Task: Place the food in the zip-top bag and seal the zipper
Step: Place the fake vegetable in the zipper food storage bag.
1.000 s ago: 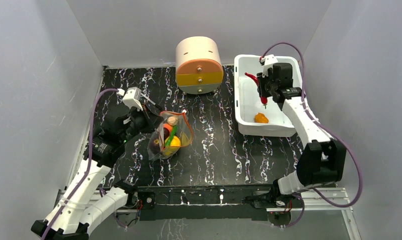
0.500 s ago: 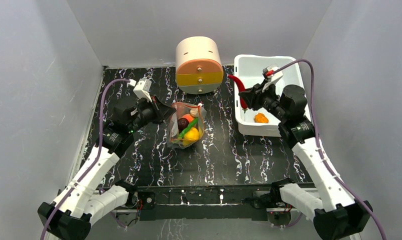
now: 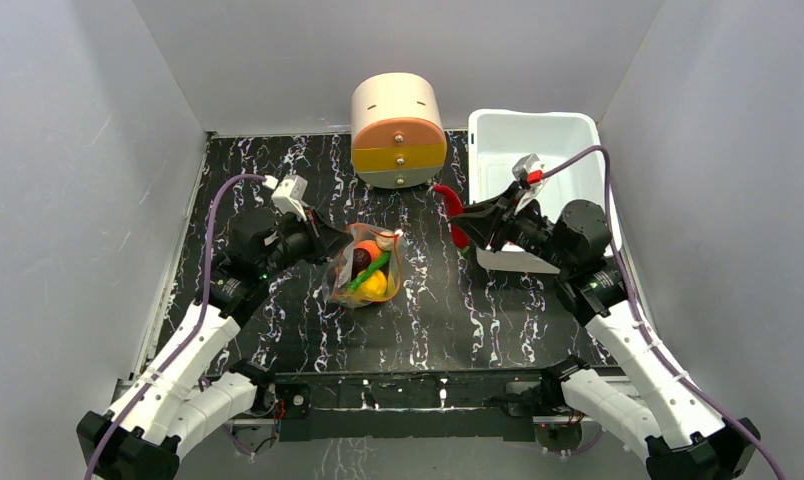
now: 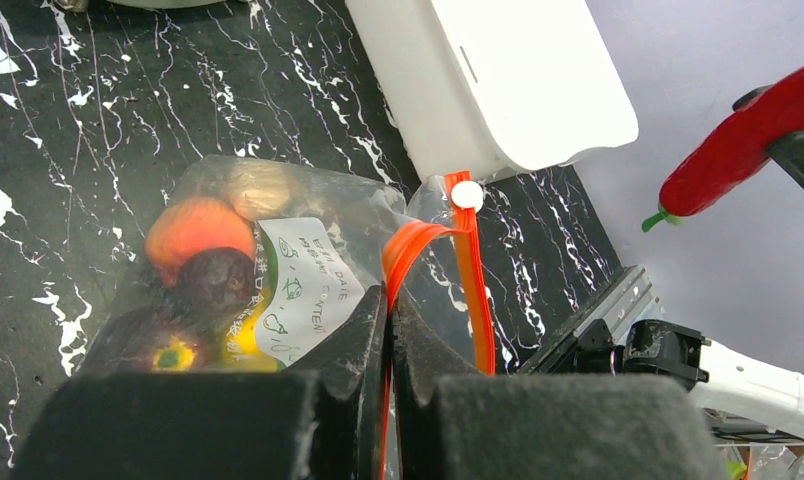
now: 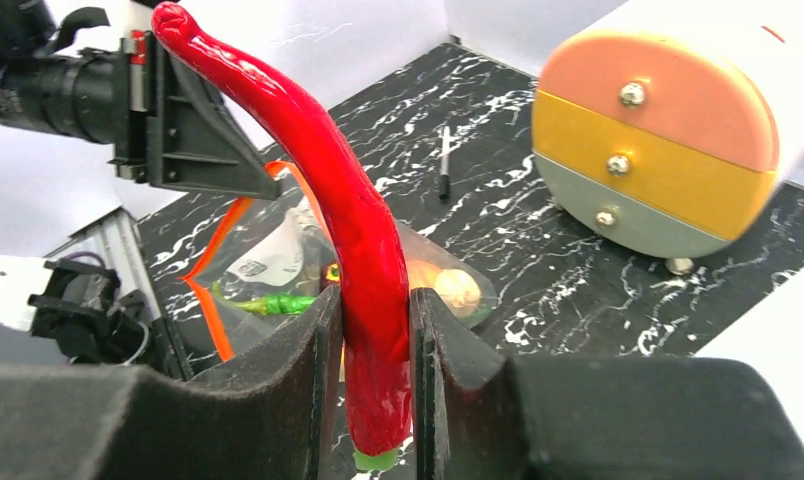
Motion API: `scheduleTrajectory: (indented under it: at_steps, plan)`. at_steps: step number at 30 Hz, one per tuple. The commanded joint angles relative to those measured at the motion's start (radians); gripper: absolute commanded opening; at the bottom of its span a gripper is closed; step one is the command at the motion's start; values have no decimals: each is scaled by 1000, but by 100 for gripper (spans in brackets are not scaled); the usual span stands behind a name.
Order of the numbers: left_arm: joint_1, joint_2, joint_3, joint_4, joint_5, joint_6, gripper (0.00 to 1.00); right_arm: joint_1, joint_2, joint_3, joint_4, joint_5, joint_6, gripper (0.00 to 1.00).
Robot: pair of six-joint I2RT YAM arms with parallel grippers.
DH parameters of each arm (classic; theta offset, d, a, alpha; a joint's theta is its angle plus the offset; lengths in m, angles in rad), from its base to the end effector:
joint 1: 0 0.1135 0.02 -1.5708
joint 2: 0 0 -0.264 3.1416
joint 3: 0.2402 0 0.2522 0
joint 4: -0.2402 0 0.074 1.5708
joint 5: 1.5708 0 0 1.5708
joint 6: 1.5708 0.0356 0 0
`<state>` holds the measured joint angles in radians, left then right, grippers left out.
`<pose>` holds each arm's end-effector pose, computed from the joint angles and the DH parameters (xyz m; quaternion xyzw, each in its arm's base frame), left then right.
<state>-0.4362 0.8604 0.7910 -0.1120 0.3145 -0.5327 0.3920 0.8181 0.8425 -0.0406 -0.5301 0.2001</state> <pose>0.1788 -0.0955 0.3370 0.0635 0.7627 -0.4009 0.5035 0.1665 0.0883 0.3704 -0.2488 0.6672 0.3761 0.5929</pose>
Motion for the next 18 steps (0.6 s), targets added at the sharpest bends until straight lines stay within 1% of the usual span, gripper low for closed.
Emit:
scheduleTrajectory:
  at_steps: [1, 7, 11, 14, 18]
  plan:
    - [-4, -19, 16, 17, 15, 13, 0, 55, 19, 0, 149, -28, 46, 17]
    - [-4, -25, 18, 3, 3, 22, 0, 186, 77, -15, 259, 30, 69, 18]
    - [-4, -12, 33, -8, 7, 9, 0, 283, 122, -5, 292, 92, 53, 18]
    - [-4, 3, 48, -20, 20, -4, 0, 358, 160, 5, 304, 153, 44, 18]
    - [-4, 3, 52, -20, 23, -9, 0, 464, 212, -2, 365, 251, 40, 19]
